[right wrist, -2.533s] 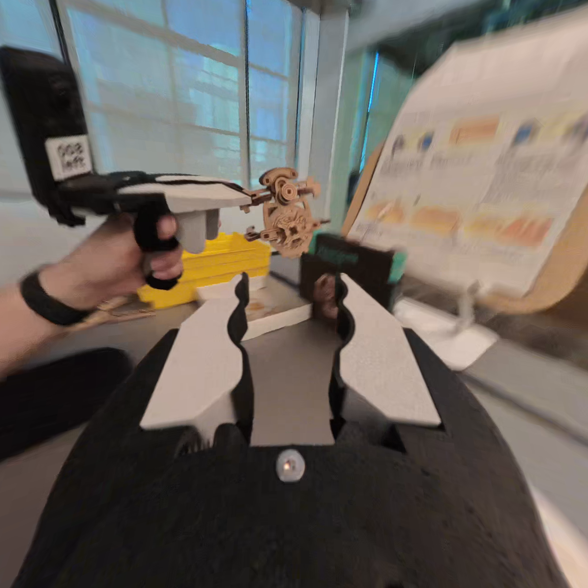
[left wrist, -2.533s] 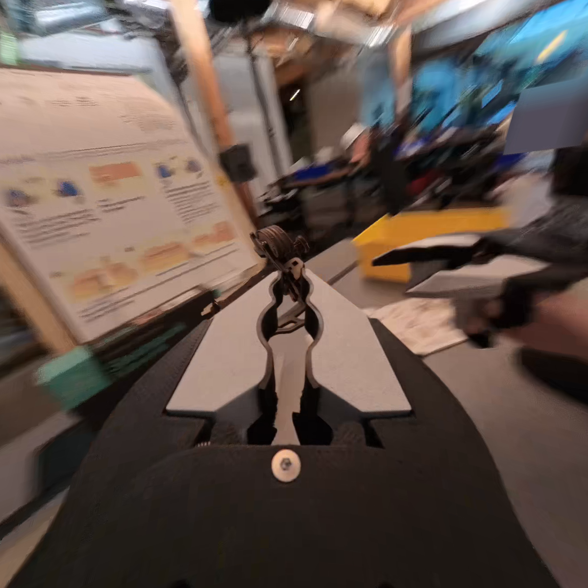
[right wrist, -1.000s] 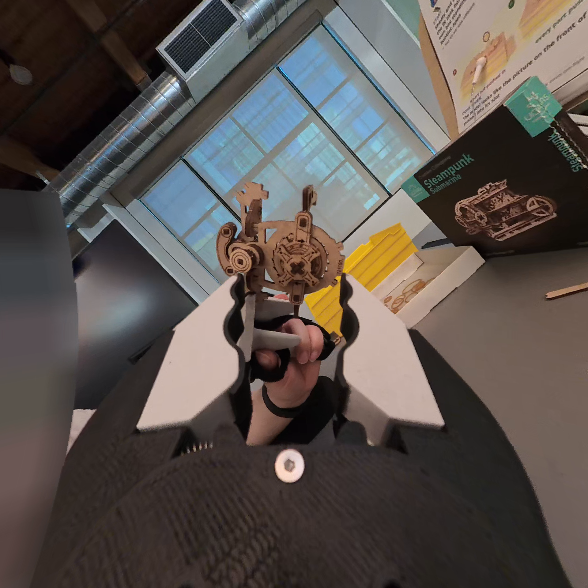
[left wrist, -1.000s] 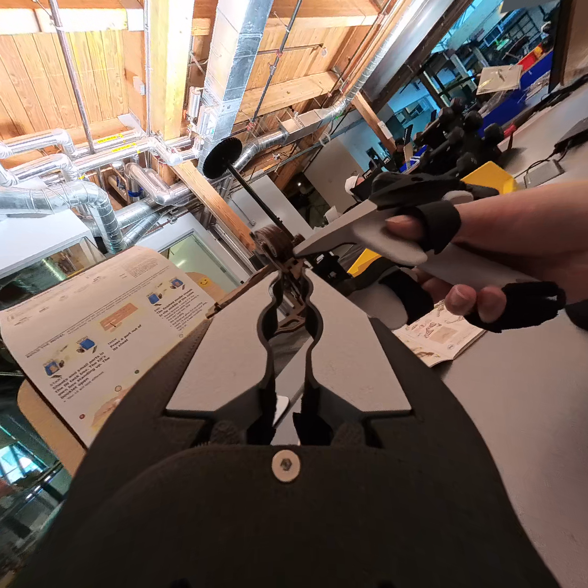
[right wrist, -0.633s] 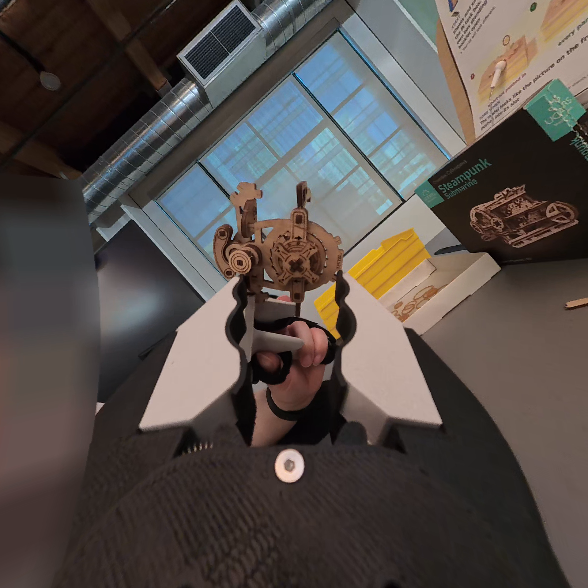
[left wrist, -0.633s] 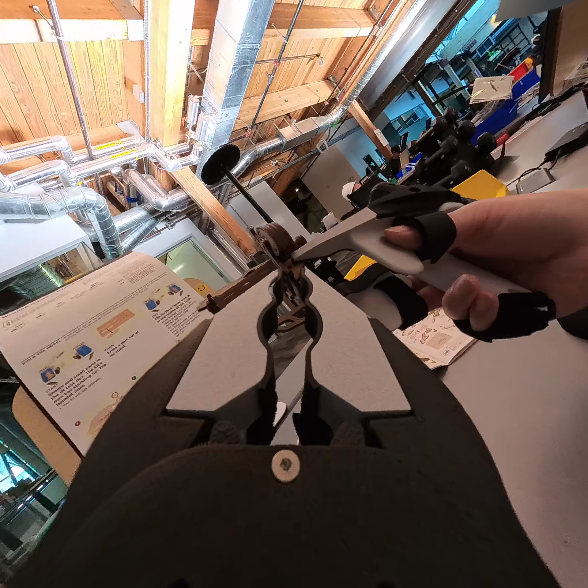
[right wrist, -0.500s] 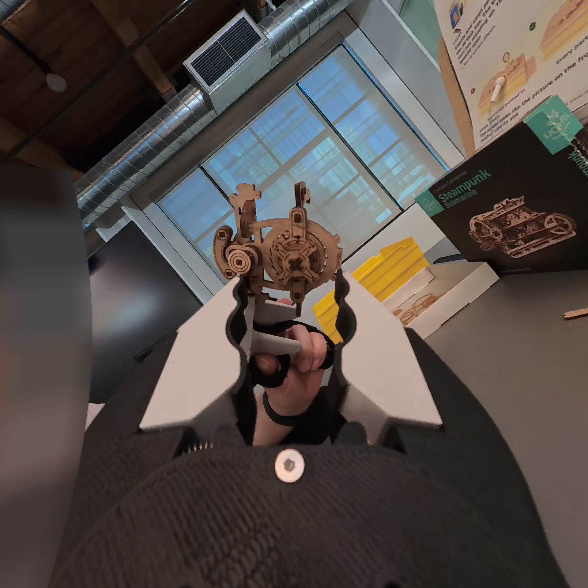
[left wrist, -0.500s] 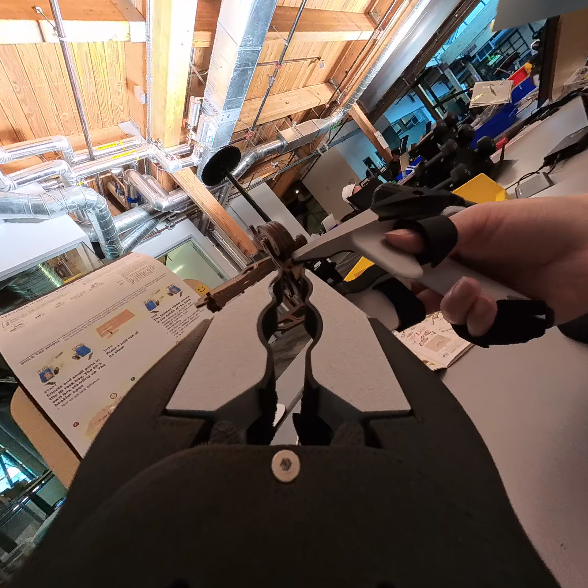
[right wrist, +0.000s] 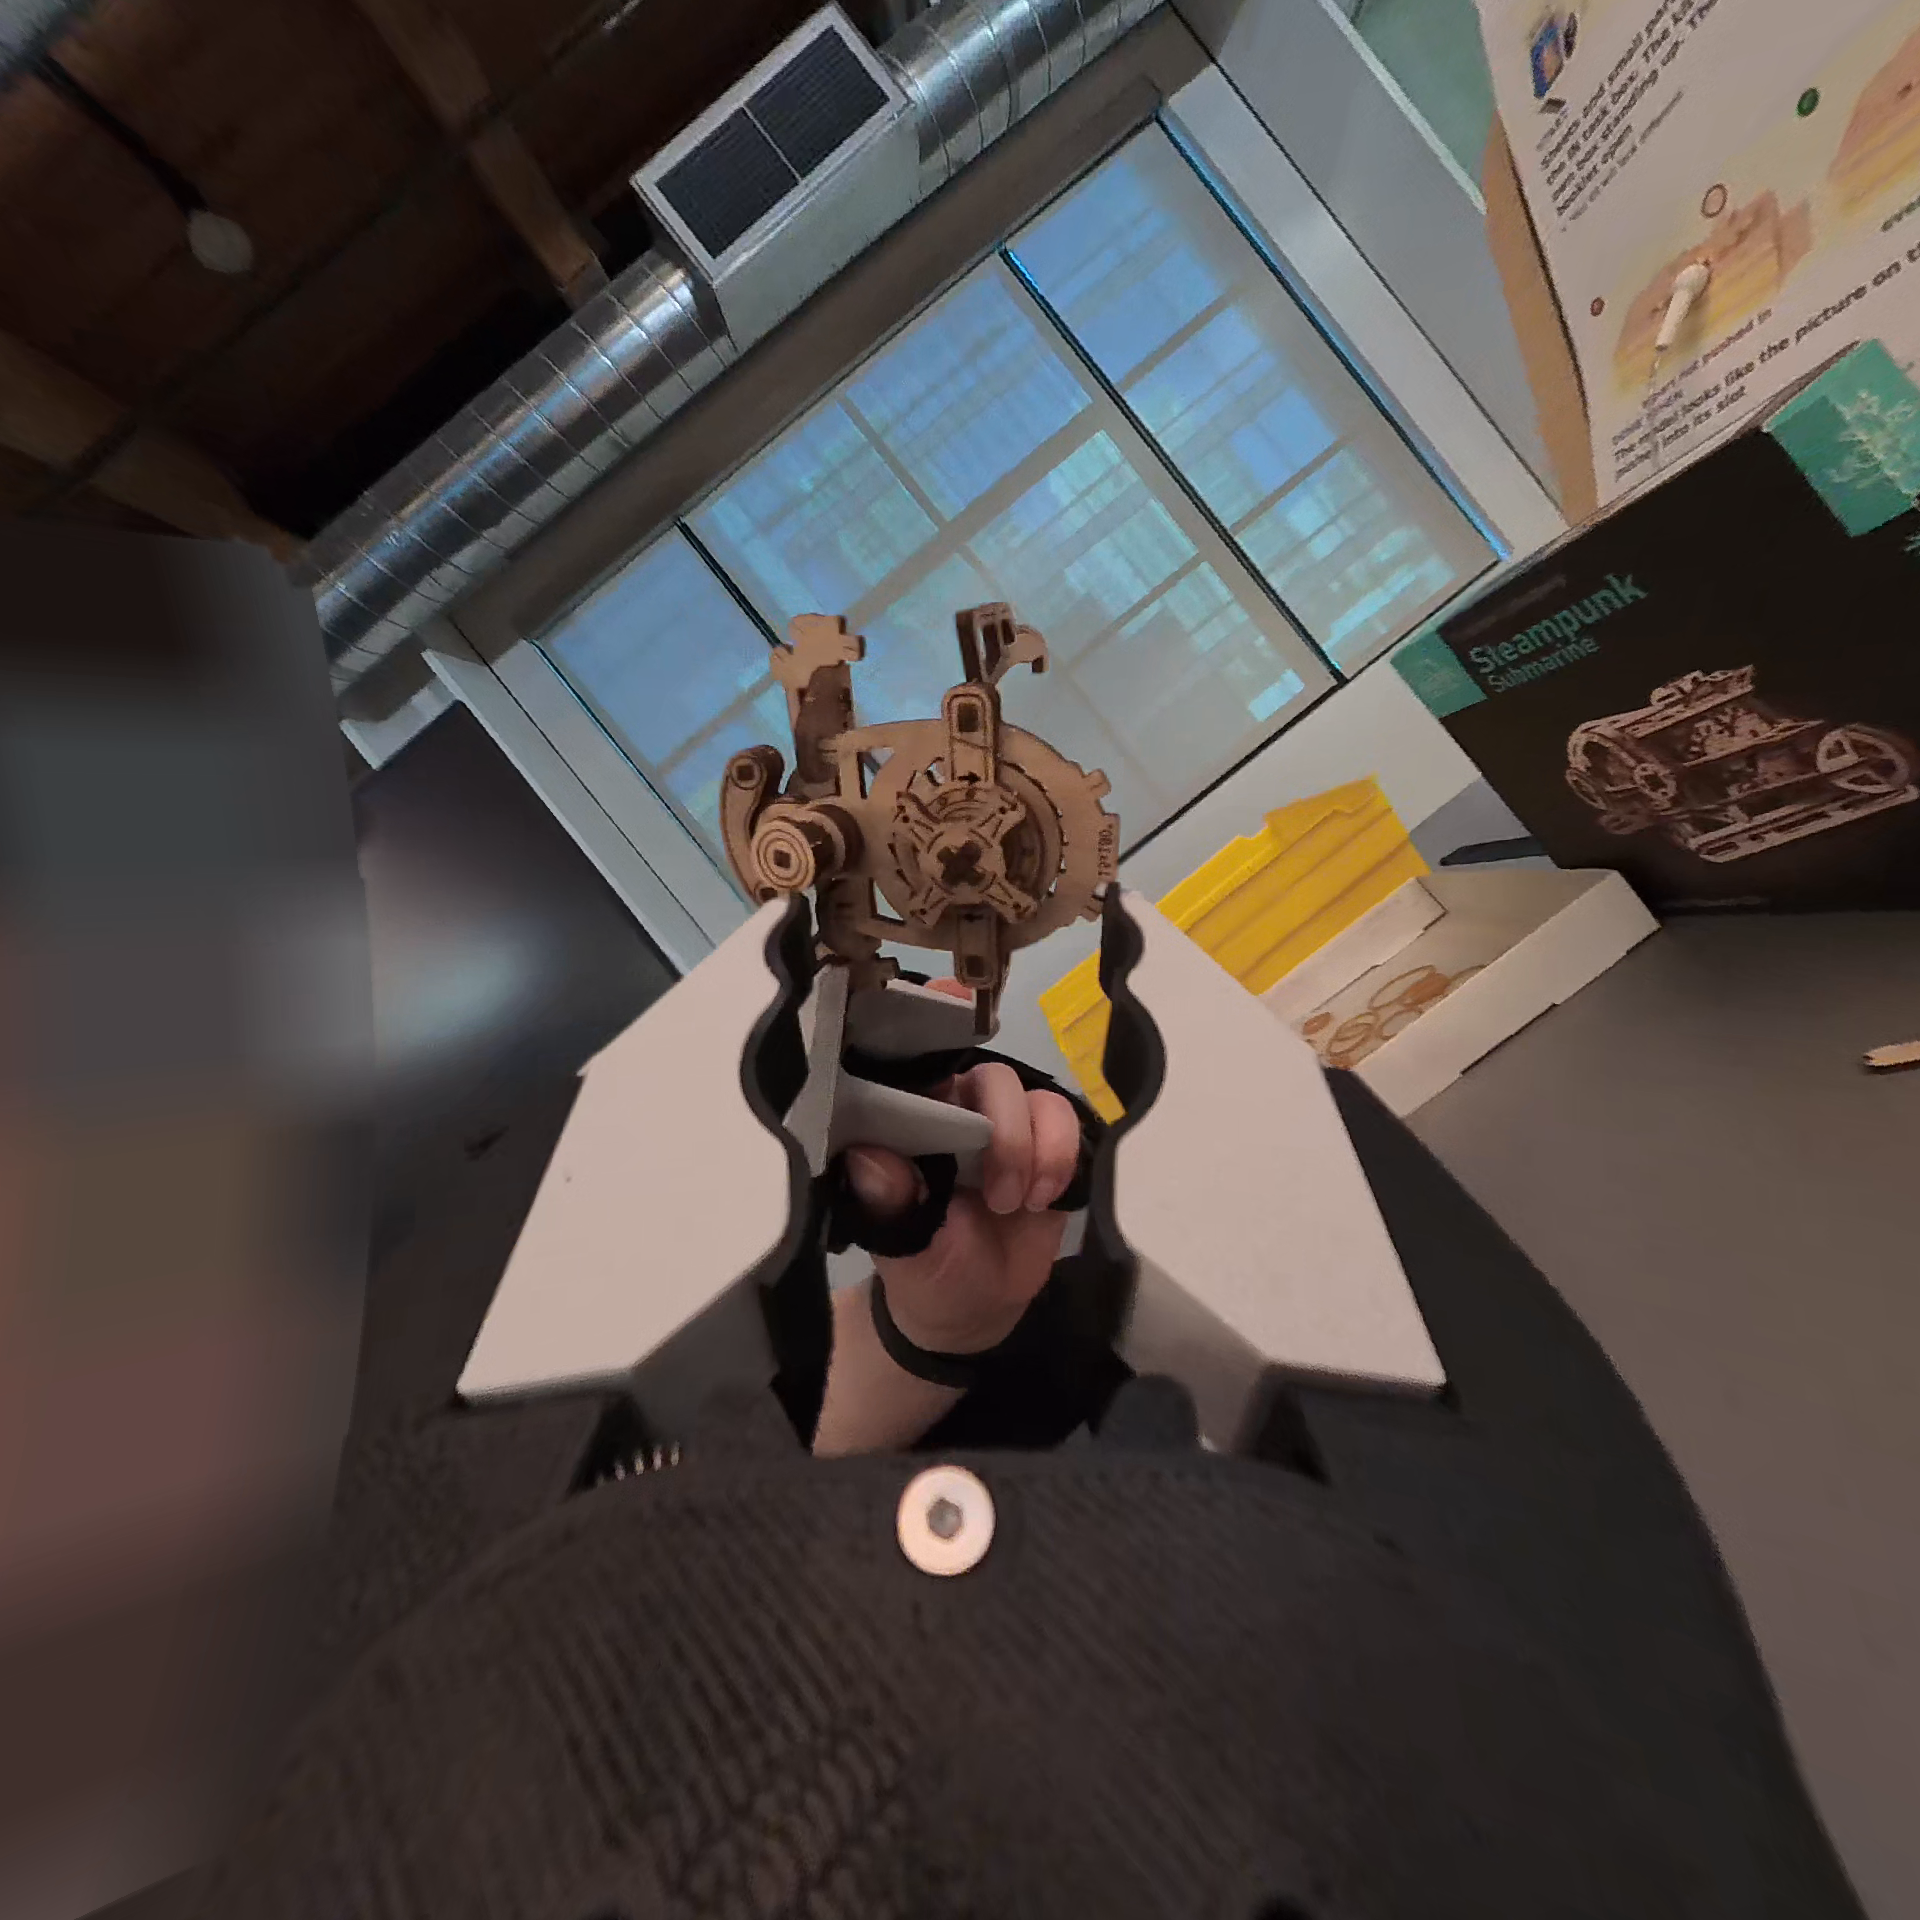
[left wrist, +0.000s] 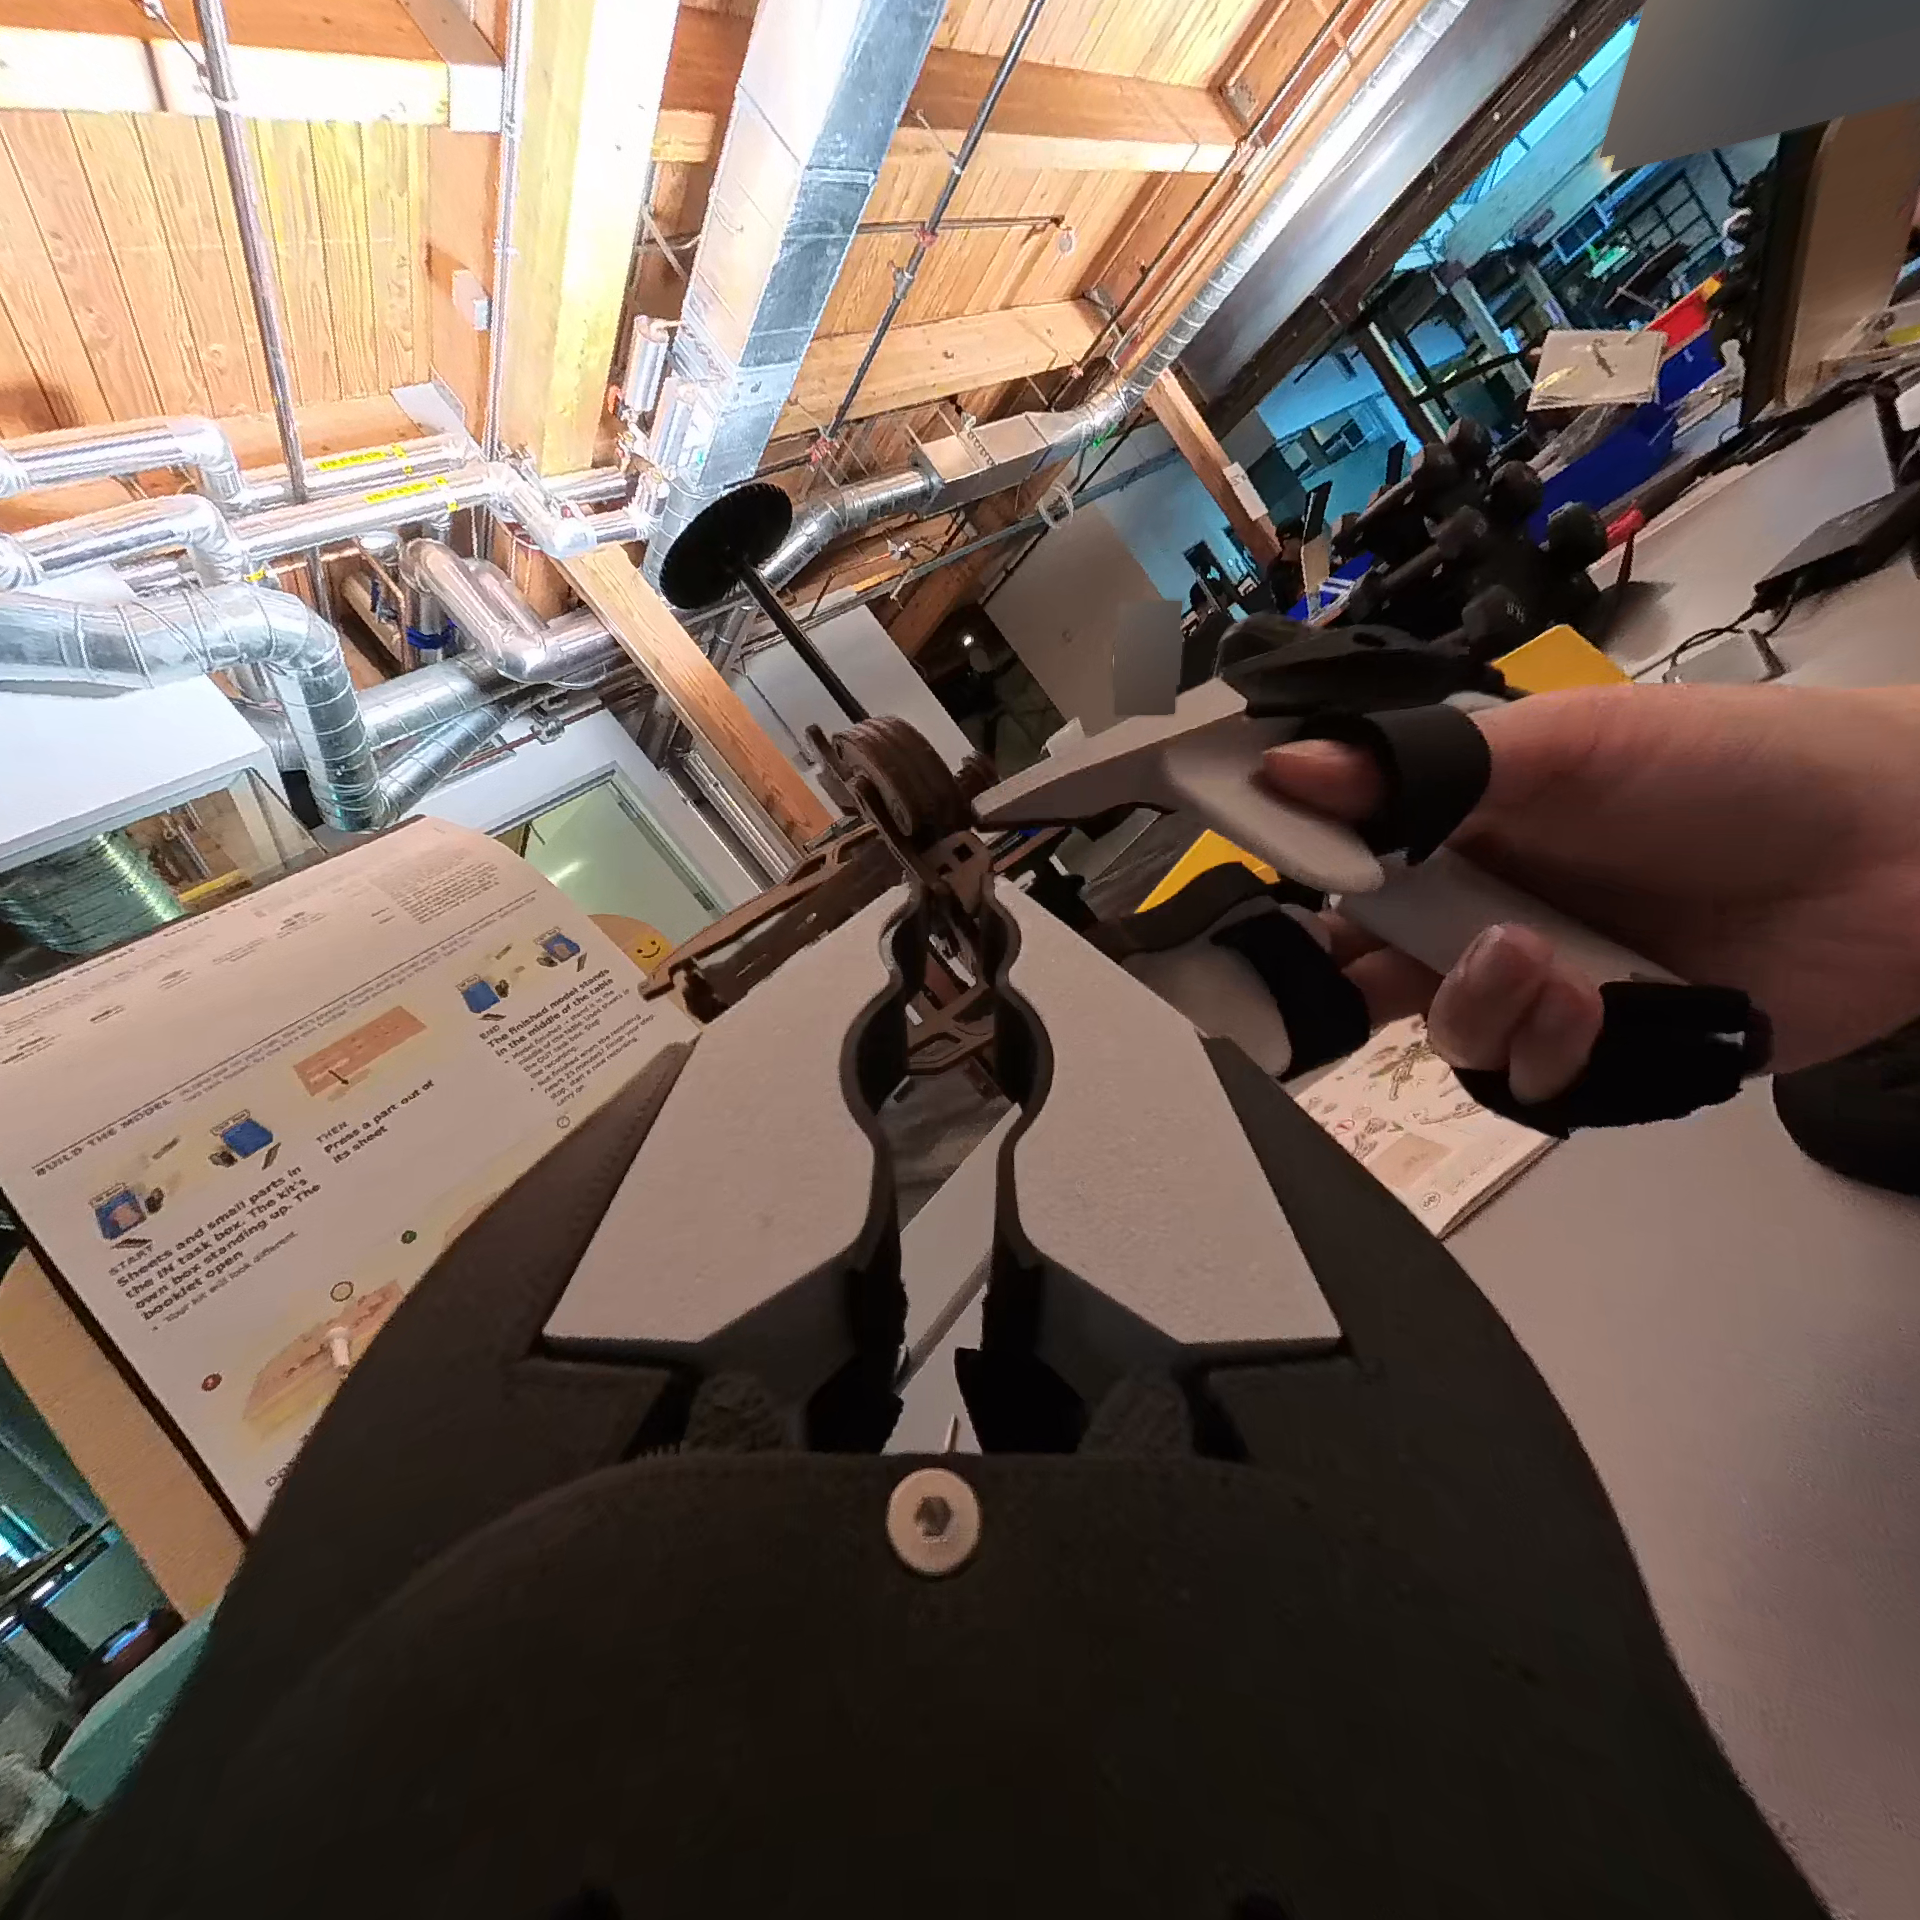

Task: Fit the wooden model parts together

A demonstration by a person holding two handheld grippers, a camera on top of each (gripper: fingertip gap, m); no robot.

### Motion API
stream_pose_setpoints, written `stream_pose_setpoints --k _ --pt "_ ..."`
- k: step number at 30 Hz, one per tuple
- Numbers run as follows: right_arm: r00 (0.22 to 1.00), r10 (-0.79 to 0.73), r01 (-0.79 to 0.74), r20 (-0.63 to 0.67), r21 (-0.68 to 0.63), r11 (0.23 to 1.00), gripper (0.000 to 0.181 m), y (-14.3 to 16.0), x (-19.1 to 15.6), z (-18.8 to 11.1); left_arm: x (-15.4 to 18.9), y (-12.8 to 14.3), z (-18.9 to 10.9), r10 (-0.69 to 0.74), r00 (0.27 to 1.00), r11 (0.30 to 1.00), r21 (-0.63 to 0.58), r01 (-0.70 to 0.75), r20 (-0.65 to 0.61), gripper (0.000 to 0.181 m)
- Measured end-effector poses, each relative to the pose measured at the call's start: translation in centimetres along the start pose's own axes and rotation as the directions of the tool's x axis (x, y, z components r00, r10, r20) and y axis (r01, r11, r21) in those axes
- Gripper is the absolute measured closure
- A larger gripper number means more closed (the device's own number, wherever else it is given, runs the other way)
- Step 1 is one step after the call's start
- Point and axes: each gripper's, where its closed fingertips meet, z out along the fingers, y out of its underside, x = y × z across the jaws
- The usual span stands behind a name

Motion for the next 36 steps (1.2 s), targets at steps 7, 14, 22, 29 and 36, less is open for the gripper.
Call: stream_pose_setpoints --k 7,14,22,29,36 --pt "1.000 0.011 -0.011 -0.016 -0.008 1.000 0.125 0.2 0.3 0.0 0.2 0.1 0.2 0.037 0.999 0.999 -0.026 -0.037 -0.005 0.175" --pt "0.999 -0.032 0.033 -0.028 0.003 0.999 0.126 0.0 0.2 -0.1 0.3 0.1 0.3 0.050 0.999 0.998 -0.035 -0.050 -0.010 0.175" --pt "1.000 -0.003 0.002 0.015 0.037 0.999 0.127 0.0 0.0 0.0 0.4 -0.3 0.3 0.057 0.998 0.998 -0.023 -0.058 -0.011 0.175" --pt "0.999 -0.037 0.036 0.008 0.036 0.999 0.128 -0.2 -0.3 0.0 0.4 -0.6 0.2 0.040 0.999 0.999 -0.016 -0.040 -0.013 0.176" --pt "0.928 -0.349 0.347 -0.132 -0.039 0.937 0.126 -0.6 -0.8 0.0 0.1 -0.6 -0.1 0.011 1.000 1.000 0.027 -0.011 -0.001 0.175"
